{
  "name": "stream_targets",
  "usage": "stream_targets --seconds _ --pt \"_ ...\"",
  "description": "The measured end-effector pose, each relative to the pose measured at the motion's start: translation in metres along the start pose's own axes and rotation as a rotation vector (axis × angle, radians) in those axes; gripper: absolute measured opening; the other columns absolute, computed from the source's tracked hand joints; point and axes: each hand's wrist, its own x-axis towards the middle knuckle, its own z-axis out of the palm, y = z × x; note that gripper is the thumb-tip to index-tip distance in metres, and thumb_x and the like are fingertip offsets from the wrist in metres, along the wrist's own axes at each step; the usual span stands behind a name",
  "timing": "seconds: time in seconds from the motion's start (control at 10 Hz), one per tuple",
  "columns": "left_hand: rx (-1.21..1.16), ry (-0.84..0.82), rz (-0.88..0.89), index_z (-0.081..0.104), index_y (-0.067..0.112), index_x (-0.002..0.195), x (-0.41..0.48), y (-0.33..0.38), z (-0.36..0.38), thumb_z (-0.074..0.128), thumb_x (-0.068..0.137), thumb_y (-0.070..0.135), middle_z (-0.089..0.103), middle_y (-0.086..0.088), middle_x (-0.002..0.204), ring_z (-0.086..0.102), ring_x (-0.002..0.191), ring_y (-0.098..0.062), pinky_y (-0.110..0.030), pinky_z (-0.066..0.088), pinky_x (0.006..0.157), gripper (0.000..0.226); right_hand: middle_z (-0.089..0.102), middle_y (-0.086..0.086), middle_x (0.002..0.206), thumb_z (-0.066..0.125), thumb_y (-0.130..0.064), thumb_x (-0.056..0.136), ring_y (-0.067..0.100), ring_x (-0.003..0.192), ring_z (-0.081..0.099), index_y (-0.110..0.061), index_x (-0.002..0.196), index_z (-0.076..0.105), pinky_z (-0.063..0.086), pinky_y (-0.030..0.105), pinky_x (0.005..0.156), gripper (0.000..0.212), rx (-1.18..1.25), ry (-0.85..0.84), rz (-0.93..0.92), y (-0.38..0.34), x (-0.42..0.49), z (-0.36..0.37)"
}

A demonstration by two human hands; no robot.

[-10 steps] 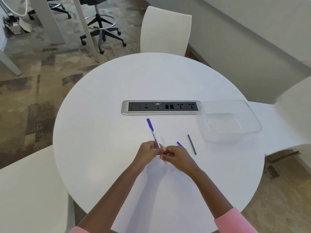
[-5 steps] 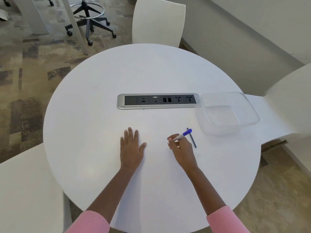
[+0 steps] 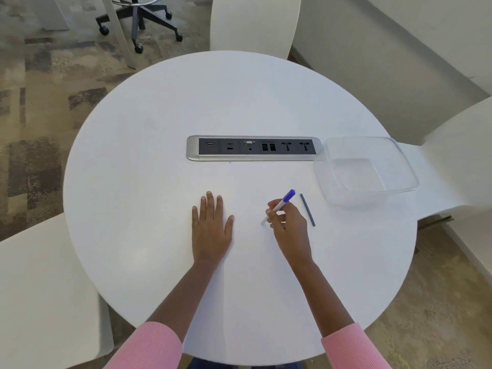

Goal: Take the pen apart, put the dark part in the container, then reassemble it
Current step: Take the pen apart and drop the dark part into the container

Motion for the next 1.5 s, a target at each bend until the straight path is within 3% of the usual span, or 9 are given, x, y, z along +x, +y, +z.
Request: stream_targets --seconds 0.2,0.4,0.6,0.8,1.0,1.1,1.2,1.4,1.5 --pt "0.005 0.051 0.005 0.05 0.002 0.13 0.0 0.0 0.004 0.032 0.089 0.036 0.047 -0.022 0.139 0.049 0.125 -0.035 -0.05 0.037 0.103 0.057 0.061 0.002 0.097 0.05 -0.013 0.091 0.004 0.074 0.059 -0.011 0.097 0.057 0.054 0.04 0.076 0.009 -0.032 0.04 -0.066 0.001 -0.003 -0.006" --pt "0.02 0.111 0.019 0.052 0.001 0.129 0.001 -0.002 0.007 0.033 0.088 0.035 0.049 -0.023 0.137 0.05 0.124 -0.037 -0.043 0.021 0.105 0.056 0.057 -0.004 0.094 0.051 -0.011 0.091 -0.002 0.07 0.057 -0.009 0.09 0.056 0.051 0.032 0.067 0.006 -0.09 0.089 -0.234 0.001 -0.011 -0.008" --pt "0.006 0.117 0.012 0.051 0.003 0.13 0.0 -0.002 0.007 0.032 0.088 0.035 0.048 -0.022 0.138 0.049 0.125 -0.035 -0.047 0.033 0.106 0.056 0.059 0.002 0.095 0.05 -0.013 0.091 0.013 0.074 0.057 -0.004 0.096 0.058 0.052 0.037 0.074 0.013 -0.199 0.03 -0.212 0.004 -0.011 -0.007" --pt "0.011 0.129 0.014 0.051 0.003 0.13 0.001 -0.002 0.008 0.031 0.088 0.035 0.048 -0.021 0.139 0.049 0.126 -0.035 -0.044 0.025 0.106 0.056 0.057 -0.005 0.099 0.05 -0.011 0.09 0.009 0.072 0.055 -0.002 0.092 0.057 0.05 0.033 0.067 0.011 -0.133 0.114 -0.287 0.003 -0.014 -0.008" --pt "0.009 0.13 0.02 0.051 0.002 0.13 0.001 -0.001 0.007 0.032 0.088 0.034 0.048 -0.022 0.138 0.049 0.125 -0.036 -0.042 0.018 0.106 0.056 0.057 -0.006 0.096 0.05 -0.014 0.089 -0.008 0.079 0.054 -0.005 0.092 0.058 0.043 0.006 0.068 0.012 -0.055 0.138 -0.31 -0.003 -0.015 -0.011" --pt "0.014 0.131 0.02 0.052 0.002 0.129 0.001 -0.001 0.006 0.032 0.088 0.034 0.049 -0.022 0.137 0.05 0.124 -0.036 -0.046 0.026 0.108 0.056 0.059 -0.005 0.096 0.046 -0.021 0.088 -0.004 0.08 0.057 -0.007 0.093 0.058 0.04 0.001 0.068 0.019 0.001 0.149 -0.32 -0.013 -0.013 -0.015" --pt "0.019 0.114 0.014 0.053 0.002 0.128 -0.001 0.0 0.004 0.032 0.088 0.034 0.05 -0.022 0.136 0.051 0.123 -0.035 -0.05 0.039 0.101 0.055 0.058 -0.009 0.094 0.047 -0.023 0.087 0.015 0.079 0.062 -0.009 0.093 0.058 0.042 0.003 0.066 0.019 0.067 0.173 -0.318 -0.025 -0.009 -0.021" --pt "0.017 0.122 0.018 0.054 0.001 0.127 0.0 0.0 0.005 0.032 0.087 0.033 0.051 -0.022 0.135 0.052 0.122 -0.035 -0.052 0.04 0.099 0.055 0.057 -0.018 0.094 0.047 -0.028 0.087 0.02 0.08 0.063 -0.026 0.093 0.053 0.052 0.026 0.067 0.009 0.133 0.201 -0.314 -0.045 -0.001 -0.028" --pt "0.01 0.127 0.019 0.054 0.001 0.127 0.0 0.0 0.004 0.033 0.087 0.033 0.051 -0.023 0.135 0.052 0.122 -0.036 -0.052 0.04 0.099 0.055 0.059 -0.007 0.093 0.046 -0.026 0.088 0.021 0.079 0.062 -0.025 0.096 0.052 0.052 0.026 0.068 0.011 0.155 0.216 -0.318 -0.048 0.003 -0.031"
